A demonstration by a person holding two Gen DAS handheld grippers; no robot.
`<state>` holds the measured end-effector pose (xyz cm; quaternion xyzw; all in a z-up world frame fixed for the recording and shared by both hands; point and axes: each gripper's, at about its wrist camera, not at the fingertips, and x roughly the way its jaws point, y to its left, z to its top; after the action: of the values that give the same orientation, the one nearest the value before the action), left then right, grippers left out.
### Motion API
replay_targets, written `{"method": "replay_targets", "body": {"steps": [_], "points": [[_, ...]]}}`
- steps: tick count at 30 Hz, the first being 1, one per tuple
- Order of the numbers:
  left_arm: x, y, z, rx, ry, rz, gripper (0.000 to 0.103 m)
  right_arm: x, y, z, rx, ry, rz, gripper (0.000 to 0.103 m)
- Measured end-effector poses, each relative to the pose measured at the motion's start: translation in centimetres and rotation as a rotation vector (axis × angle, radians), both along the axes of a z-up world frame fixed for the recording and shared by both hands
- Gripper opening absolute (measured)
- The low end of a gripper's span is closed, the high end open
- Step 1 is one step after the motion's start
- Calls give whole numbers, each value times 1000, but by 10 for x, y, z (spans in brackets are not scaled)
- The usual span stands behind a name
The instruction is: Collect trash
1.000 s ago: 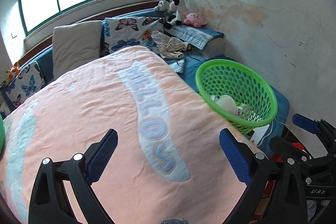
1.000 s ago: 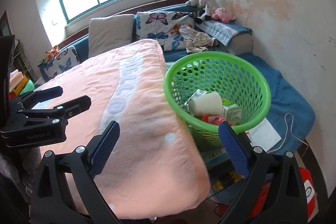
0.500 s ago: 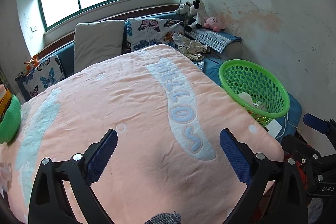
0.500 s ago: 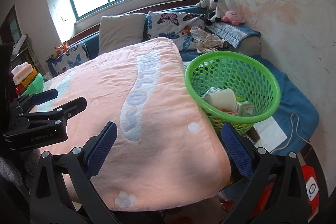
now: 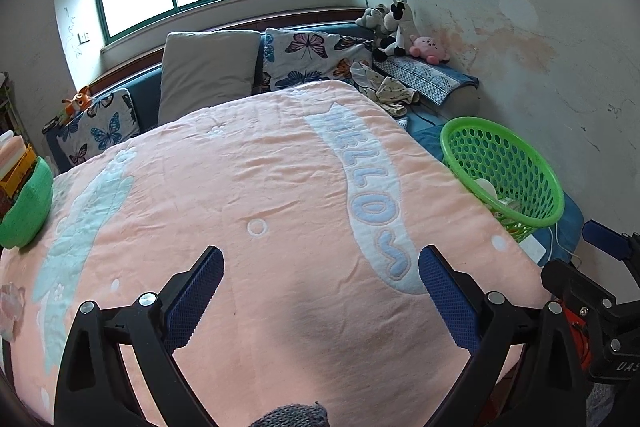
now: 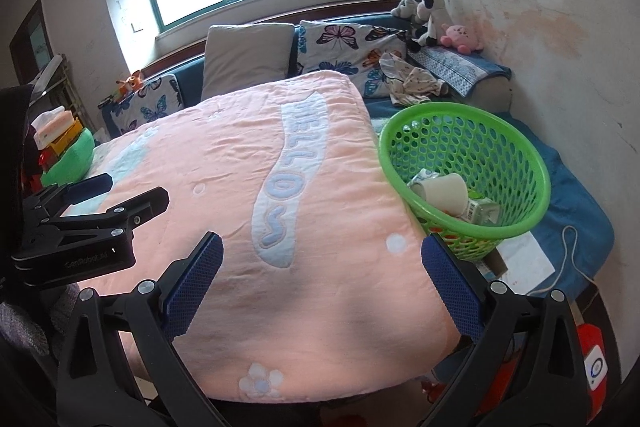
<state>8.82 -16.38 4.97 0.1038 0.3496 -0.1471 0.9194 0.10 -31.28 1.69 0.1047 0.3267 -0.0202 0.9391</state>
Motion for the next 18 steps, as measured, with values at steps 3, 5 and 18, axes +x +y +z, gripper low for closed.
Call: {"method": "replay_targets", "body": {"steps": [3,5,18], "points": [[0,4,2,-1,-6,11,95,2,3,0,-2,3,5,99],[1,5,2,-4,-6,17,95,3,4,-1,0,3,7,99],[2,8,2,-4,-19,32,95,6,8,-3,4,7,10,99]]}}
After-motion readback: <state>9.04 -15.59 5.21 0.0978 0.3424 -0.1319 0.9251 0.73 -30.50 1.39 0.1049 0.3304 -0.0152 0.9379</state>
